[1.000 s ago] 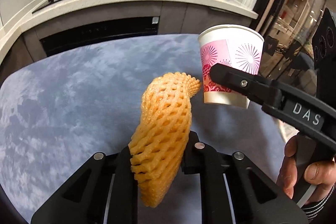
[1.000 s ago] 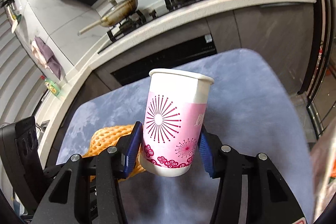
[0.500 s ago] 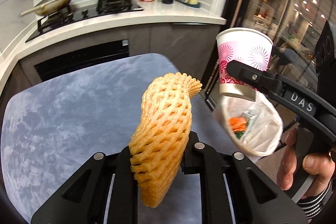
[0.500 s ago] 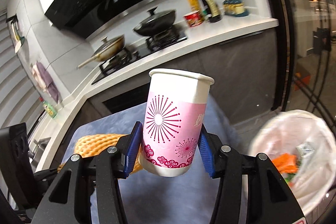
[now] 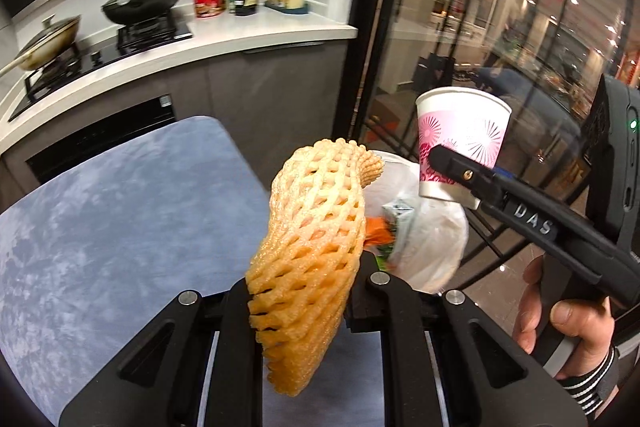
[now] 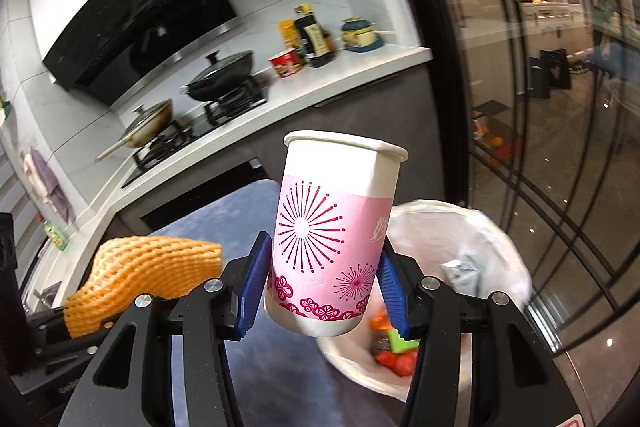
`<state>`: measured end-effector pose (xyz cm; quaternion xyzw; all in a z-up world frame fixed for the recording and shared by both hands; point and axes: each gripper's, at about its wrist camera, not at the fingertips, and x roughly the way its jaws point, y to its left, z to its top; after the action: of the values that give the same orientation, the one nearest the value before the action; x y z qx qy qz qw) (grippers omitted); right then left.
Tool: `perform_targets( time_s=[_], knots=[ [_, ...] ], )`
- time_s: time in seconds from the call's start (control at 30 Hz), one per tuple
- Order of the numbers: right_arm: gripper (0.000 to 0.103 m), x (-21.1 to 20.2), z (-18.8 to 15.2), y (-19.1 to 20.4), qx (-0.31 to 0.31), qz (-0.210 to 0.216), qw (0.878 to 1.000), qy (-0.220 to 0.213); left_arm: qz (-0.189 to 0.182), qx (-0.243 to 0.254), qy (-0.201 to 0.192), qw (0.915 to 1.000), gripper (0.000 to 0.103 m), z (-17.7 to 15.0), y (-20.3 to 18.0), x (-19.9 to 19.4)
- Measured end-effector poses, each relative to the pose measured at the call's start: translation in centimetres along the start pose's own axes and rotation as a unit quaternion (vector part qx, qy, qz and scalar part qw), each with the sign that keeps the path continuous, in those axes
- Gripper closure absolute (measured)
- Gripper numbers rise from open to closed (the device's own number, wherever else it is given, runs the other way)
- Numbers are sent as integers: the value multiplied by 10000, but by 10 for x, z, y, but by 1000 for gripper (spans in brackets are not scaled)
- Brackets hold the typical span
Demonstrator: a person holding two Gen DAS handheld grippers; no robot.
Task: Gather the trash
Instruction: 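Lift the foam sleeve and paper cup and carry both over the bin, then open both tools to drop the foam sleeve and paper cup into the bin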
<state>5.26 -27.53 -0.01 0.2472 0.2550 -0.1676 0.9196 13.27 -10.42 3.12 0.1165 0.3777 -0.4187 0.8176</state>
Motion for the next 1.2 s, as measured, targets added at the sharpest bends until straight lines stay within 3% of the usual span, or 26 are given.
perform_targets(
  time_s=[0.4, 1.07, 1.2],
  knots=[
    [53, -6, -11, -53, 314, -312, 9990, 110, -196, 154, 204, 9995, 88, 6, -47, 31],
    [53, 16, -12, -75, 413, -439, 9976, 348, -146, 332, 547, 9978, 88, 17, -79, 83],
    [50, 22, -9, -75, 378, -495, 9973, 399, -117, 394, 611, 9973, 78, 17, -83, 89]
  ],
)
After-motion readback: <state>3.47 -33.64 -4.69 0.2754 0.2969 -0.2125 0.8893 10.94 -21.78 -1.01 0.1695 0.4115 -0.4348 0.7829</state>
